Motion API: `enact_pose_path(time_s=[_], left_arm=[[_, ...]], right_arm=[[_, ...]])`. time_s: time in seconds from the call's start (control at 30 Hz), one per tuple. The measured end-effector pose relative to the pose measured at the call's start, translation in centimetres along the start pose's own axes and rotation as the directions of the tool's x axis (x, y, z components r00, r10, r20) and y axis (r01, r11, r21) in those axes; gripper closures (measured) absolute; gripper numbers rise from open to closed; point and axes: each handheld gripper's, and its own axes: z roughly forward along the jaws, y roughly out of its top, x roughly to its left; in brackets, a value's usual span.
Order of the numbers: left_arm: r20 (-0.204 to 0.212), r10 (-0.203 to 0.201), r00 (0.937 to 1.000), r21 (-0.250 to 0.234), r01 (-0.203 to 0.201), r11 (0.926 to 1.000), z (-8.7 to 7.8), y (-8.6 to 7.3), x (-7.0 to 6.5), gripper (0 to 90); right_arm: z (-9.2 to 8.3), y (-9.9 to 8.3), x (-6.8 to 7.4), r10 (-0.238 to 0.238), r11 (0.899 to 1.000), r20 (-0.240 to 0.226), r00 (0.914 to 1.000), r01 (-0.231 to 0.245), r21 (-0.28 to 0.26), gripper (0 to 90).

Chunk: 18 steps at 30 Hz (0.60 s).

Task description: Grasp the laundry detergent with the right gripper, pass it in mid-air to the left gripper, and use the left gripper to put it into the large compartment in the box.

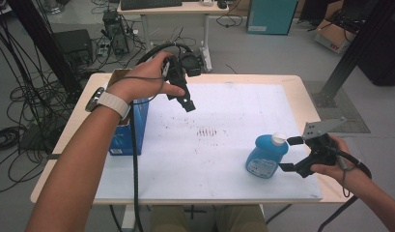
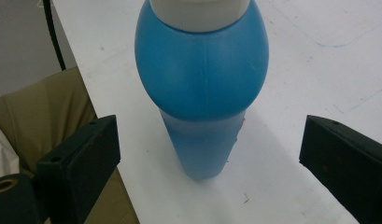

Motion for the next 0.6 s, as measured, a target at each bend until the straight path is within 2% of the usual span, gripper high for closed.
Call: enact_pose_path(time_s=[0.6], left_arm=[[-0.004,-0.002,1.0000,-0.002,0.002,1.0000,-0.09,-0.11,-0.01,8.5]], right_arm=[[-0.07,-0.04,0.05,0.002,1.000,-0.005,1.0000,-0.002,0.001,5.6]])
